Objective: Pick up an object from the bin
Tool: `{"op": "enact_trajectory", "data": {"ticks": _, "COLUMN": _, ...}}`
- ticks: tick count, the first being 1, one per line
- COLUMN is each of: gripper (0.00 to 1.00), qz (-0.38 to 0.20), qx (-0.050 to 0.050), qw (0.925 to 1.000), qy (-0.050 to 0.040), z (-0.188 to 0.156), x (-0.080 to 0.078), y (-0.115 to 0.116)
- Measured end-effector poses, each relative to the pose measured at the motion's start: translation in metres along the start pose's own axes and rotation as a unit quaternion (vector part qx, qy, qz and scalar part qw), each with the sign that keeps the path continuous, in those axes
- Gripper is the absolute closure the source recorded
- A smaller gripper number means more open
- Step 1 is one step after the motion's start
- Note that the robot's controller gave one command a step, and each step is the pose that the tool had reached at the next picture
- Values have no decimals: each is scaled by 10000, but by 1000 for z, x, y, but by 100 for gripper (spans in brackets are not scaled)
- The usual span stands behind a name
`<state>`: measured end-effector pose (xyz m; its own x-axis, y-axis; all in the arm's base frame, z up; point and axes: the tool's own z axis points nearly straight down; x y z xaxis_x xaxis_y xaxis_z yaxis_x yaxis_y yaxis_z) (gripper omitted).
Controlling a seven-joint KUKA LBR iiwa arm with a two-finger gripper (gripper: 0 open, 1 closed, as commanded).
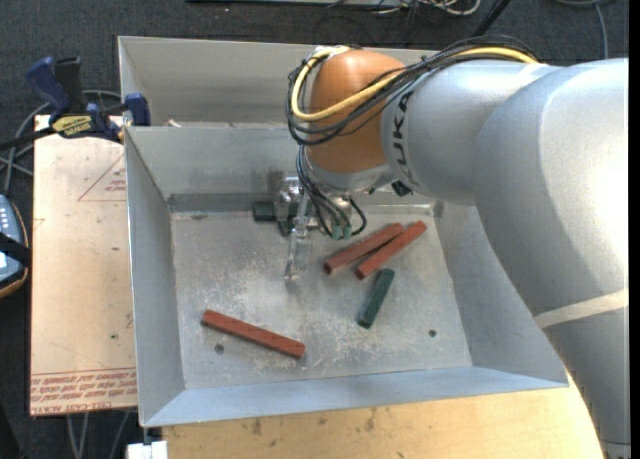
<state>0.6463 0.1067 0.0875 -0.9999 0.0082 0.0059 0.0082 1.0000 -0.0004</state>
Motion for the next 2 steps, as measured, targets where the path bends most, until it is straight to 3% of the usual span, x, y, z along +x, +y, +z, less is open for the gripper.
{"op": "enact_trajectory", "data": {"ticks": 1, "gripper": 0, "qz": 8, "qx": 0, "qw": 10000, "qy": -58, "z": 16, "x": 6, "y": -74}}
{"op": "enact_trajectory", "data": {"ticks": 2, "gripper": 100, "qz": -16, "qx": -11, "qw": 10000, "qy": -87, "z": 12, "x": 4, "y": -70}}
